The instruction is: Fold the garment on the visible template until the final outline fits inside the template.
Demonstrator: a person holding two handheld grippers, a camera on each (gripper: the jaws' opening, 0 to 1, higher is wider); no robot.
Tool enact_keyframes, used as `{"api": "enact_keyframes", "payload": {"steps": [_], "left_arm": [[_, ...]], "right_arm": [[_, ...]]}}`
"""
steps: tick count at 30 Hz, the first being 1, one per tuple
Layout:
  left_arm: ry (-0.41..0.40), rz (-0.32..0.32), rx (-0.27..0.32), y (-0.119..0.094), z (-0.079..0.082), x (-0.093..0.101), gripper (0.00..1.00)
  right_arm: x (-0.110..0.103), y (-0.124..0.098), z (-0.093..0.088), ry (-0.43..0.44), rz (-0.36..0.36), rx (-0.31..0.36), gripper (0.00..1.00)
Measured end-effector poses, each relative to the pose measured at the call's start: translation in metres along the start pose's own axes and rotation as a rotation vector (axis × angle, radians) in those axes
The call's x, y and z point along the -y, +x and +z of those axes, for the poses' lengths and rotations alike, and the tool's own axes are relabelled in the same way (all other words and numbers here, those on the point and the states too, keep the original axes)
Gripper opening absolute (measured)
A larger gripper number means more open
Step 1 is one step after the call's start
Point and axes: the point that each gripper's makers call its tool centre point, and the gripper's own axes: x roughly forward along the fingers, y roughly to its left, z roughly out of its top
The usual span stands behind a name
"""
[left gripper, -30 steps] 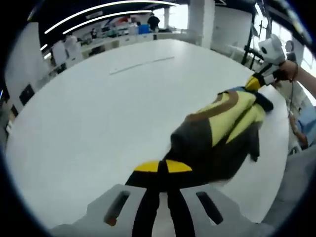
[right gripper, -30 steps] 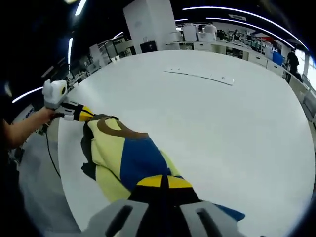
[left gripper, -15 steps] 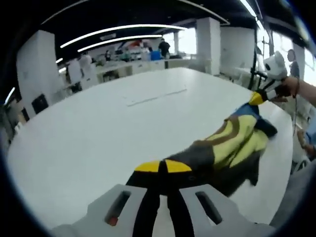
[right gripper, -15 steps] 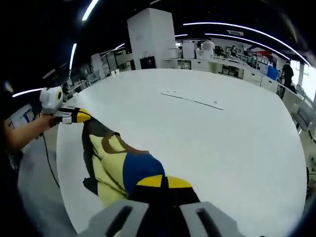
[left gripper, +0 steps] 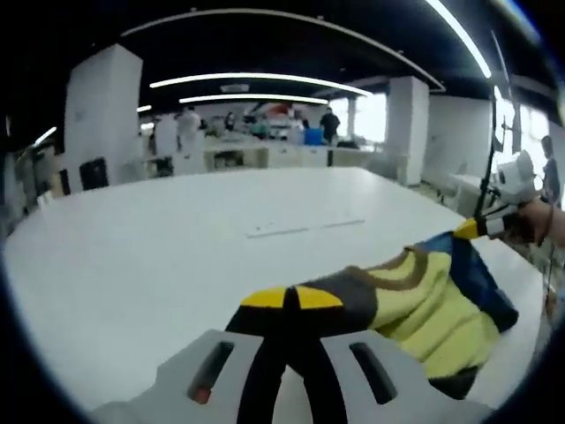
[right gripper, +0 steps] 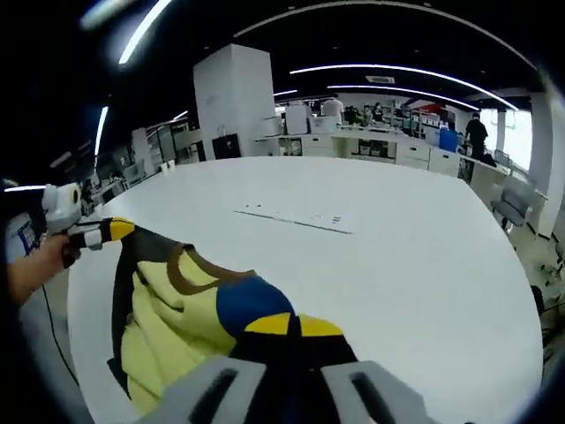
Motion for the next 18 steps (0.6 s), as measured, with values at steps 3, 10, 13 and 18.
{"api": "enact_keyframes", "payload": {"steps": [3,10,13,18], "left_arm": [[-0.007,0.009,0.000,0.015,0.002,-0.001,0.00],[-0.025,0.023,0.009,0.042,0.011,-0.008,0.00],[-0.037,0.052,0.020,0.060,0.012,-0.017,0.00],[-0.101,0.096,-0.005,0.086,-0.003,-0.029,0.00]], "right_arm": [[0.009,0.014,0.000,0.027,-0.007,-0.001,0.00],[0.028,0.033,0.006,0.104,-0.037,0.016,0.00],[0.038,0.043,0.010,0.132,-0.054,0.034,0.00],[0.051,0.064,0.008,0.171,-0.079,0.020,0.00]]}}
